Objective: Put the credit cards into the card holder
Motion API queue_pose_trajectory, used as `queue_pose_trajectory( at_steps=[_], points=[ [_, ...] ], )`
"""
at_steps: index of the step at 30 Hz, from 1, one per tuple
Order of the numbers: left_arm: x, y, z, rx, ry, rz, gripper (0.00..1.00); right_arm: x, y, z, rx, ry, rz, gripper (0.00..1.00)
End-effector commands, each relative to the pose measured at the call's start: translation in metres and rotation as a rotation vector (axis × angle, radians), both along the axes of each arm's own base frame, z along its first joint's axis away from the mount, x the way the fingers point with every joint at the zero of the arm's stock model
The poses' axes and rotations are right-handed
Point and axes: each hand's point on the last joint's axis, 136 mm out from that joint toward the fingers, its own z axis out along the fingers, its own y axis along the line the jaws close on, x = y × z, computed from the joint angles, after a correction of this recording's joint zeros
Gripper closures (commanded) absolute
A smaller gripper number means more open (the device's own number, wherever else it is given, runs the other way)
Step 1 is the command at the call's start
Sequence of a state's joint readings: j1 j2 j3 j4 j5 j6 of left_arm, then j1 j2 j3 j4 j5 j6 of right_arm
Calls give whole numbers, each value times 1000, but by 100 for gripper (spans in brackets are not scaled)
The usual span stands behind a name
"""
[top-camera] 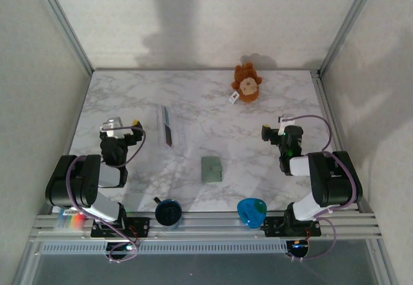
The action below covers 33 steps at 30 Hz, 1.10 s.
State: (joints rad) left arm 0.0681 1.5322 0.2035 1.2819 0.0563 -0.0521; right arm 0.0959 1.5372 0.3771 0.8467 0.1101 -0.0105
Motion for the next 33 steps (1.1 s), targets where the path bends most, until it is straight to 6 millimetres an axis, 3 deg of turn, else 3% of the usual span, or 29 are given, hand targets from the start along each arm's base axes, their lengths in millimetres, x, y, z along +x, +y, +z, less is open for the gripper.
queue_pose_trajectory(
  at_steps=[1, 33],
  points=[
    [5, 6, 8, 4, -24, 33, 1, 4, -3, 3, 14, 2, -13, 1],
    [4, 6, 8, 8, -24, 38, 1, 5, -5, 1, 43, 17, 0, 1]
  ],
)
